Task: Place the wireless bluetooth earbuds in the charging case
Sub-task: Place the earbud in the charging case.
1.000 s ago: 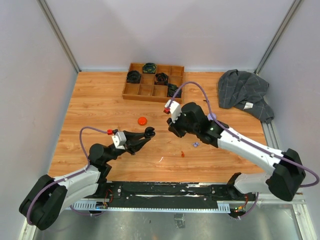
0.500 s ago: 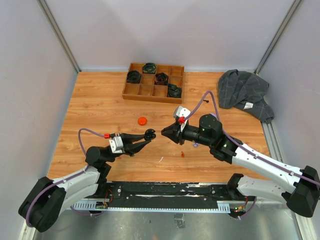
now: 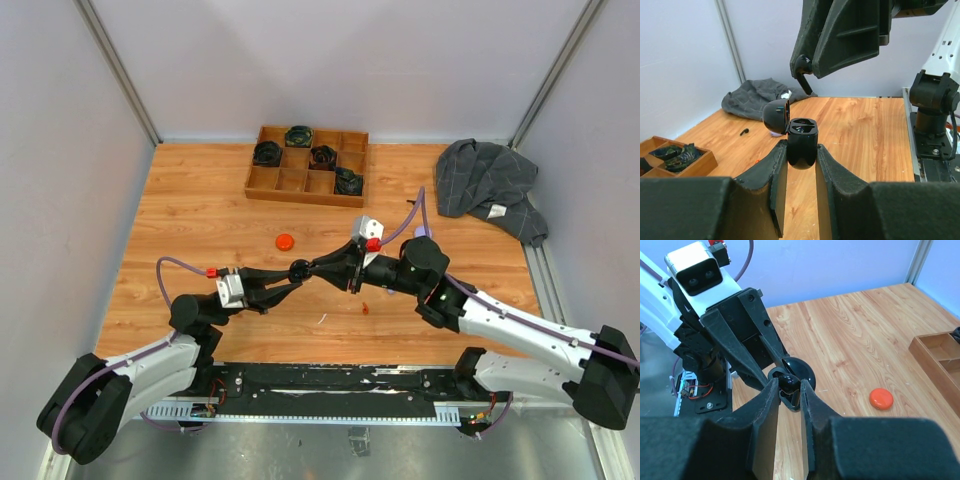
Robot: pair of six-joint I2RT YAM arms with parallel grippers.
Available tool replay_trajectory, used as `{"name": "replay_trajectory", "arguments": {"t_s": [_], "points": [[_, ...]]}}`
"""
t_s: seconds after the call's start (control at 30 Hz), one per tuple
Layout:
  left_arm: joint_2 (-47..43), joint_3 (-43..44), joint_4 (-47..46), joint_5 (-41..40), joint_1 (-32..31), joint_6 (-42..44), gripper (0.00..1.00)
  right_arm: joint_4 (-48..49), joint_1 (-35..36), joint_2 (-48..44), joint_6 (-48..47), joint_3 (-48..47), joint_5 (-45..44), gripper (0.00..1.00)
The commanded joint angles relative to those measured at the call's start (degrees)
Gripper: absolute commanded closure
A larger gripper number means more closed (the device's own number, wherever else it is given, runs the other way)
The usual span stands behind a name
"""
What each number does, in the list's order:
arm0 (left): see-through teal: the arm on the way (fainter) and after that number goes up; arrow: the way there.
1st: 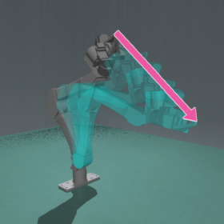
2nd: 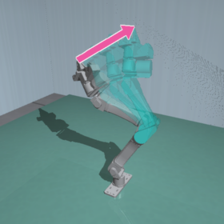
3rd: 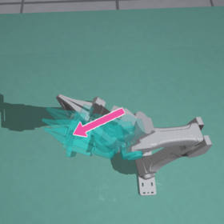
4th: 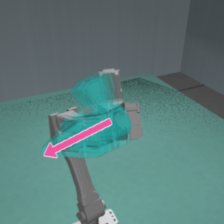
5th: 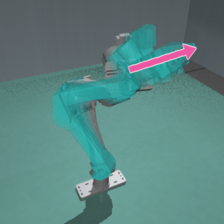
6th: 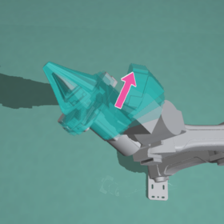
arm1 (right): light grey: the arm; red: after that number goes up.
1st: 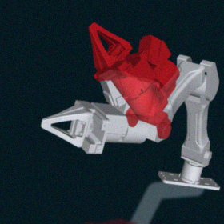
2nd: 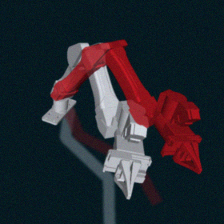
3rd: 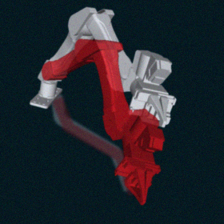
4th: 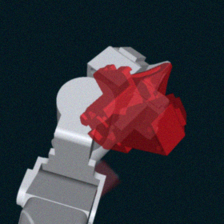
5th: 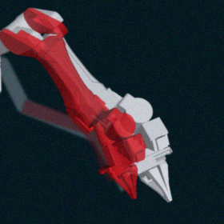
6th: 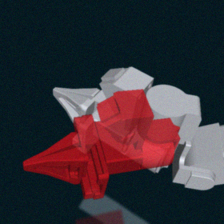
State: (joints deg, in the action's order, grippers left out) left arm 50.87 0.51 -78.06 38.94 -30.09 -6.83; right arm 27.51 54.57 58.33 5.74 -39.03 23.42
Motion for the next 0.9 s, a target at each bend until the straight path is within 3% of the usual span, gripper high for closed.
{"name": "replay_trajectory", "arguments": {"t_s": [0.0, 0.87], "points": [[-0.4, -2.97, -3.12, 0.69, 0.12, -0.52, 0.99, 7.95, 2.01, 1.62, 2.76, 1.07, 1.91, 0.86], [-1.01, -4.24, -7.25, -1.24, 0.12, -3.14, 0.99, 20.88, 2.74, 7.44, 8.38, 5.56, 1.43, 0.87]]}}
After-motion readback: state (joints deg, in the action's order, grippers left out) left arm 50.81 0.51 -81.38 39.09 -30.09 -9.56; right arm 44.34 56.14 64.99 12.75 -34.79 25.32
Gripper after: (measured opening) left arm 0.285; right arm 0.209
